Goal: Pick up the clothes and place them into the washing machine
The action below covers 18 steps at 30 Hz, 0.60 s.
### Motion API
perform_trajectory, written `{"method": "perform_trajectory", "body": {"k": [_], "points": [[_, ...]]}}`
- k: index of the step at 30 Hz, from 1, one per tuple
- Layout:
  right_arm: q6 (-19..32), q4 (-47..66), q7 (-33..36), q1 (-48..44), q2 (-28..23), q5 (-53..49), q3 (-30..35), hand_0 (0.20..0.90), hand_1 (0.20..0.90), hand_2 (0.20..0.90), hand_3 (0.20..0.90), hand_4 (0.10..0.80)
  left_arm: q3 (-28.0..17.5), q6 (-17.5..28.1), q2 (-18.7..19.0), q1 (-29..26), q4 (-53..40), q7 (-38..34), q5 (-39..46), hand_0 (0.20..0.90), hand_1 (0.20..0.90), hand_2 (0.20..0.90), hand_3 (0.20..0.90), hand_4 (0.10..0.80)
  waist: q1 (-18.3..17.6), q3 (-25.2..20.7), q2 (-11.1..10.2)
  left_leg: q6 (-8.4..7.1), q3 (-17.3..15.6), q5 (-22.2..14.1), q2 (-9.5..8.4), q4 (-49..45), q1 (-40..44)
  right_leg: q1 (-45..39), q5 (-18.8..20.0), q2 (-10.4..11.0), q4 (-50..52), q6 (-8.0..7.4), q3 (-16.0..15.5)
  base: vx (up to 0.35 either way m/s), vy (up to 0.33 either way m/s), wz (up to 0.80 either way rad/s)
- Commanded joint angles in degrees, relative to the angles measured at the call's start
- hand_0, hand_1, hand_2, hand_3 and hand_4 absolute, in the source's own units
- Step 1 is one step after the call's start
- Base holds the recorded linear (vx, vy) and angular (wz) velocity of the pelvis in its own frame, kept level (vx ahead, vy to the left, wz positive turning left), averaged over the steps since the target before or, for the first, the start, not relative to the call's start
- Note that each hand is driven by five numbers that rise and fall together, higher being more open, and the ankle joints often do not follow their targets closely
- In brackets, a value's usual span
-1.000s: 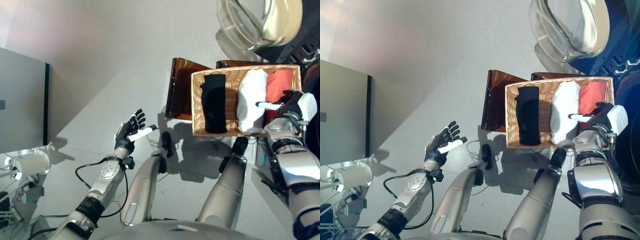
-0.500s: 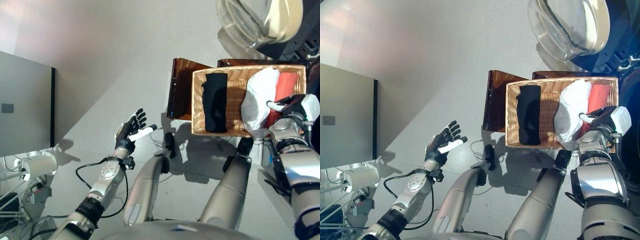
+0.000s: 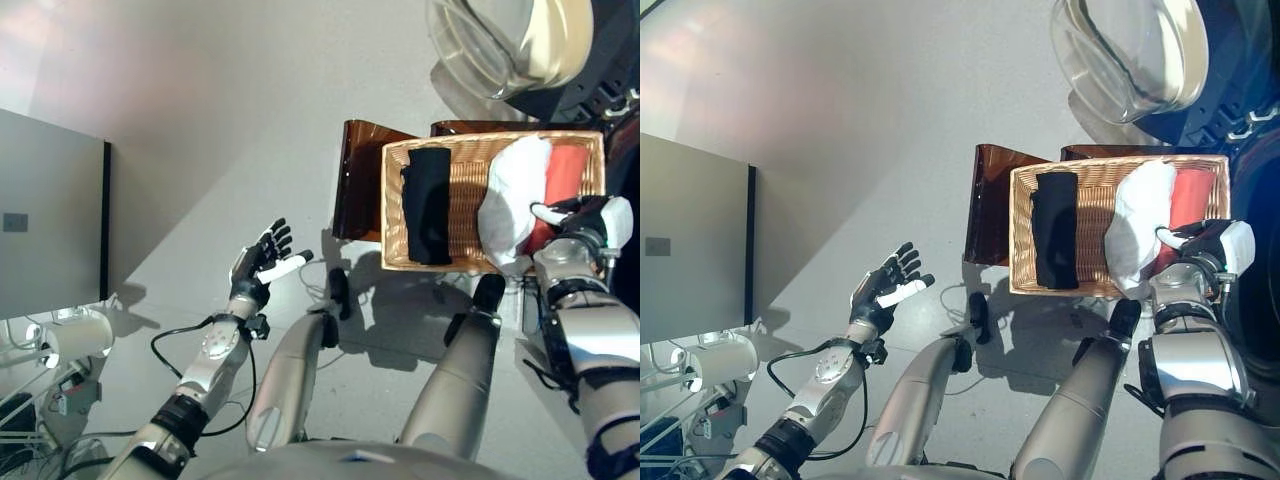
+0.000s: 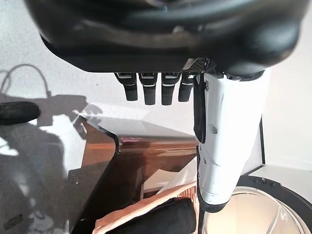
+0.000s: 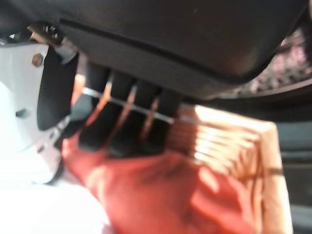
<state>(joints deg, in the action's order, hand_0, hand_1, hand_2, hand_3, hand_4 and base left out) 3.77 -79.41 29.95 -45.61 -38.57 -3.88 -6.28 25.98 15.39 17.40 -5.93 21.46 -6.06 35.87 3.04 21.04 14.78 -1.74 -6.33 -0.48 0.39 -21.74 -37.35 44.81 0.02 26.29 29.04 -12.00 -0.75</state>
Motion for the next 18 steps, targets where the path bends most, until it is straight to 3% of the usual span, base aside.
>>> {"method": "perform_trajectory", "body": {"k": [1,7,18], "points": [[3.60,5.80,2.11,3.43,0.15,-1.61,-1.23,0.200,0.200,0.200,0.200,0.300,-4.41,4.38,0.56,0.28,-0.14,-1.07,0.00,0.900,0.900,0.900,0.900,0.800,-2.34,-1.20,-1.86,-7.20,3.28,-4.18,5.49,0.11,4.87,-4.60,9.28,2.17,-10.01,-1.87,1.32,0.016,-0.057,-0.09],[5.61,10.05,1.63,6.71,1.53,-4.77,0.80,0.200,0.200,0.200,0.200,0.300,-6.01,4.53,0.52,0.91,0.41,-1.50,-0.18,0.900,0.900,0.900,0.900,0.800,-3.28,-1.71,-3.58,-7.83,3.22,-2.47,5.59,4.03,7.87,-9.03,11.34,1.67,-15.26,-2.07,-0.29,0.020,-0.045,-0.10],[6.83,10.04,-0.20,10.55,2.66,-6.29,2.25,0.200,0.200,0.200,0.200,0.300,-6.90,4.53,0.72,1.90,0.96,-0.20,-0.48,0.900,0.900,0.900,0.900,0.800,-3.30,-3.35,-4.78,-8.29,3.65,-0.53,5.68,7.99,11.74,-14.43,13.08,1.77,-19.60,-2.49,-2.34,0.020,-0.030,-0.04]]}}
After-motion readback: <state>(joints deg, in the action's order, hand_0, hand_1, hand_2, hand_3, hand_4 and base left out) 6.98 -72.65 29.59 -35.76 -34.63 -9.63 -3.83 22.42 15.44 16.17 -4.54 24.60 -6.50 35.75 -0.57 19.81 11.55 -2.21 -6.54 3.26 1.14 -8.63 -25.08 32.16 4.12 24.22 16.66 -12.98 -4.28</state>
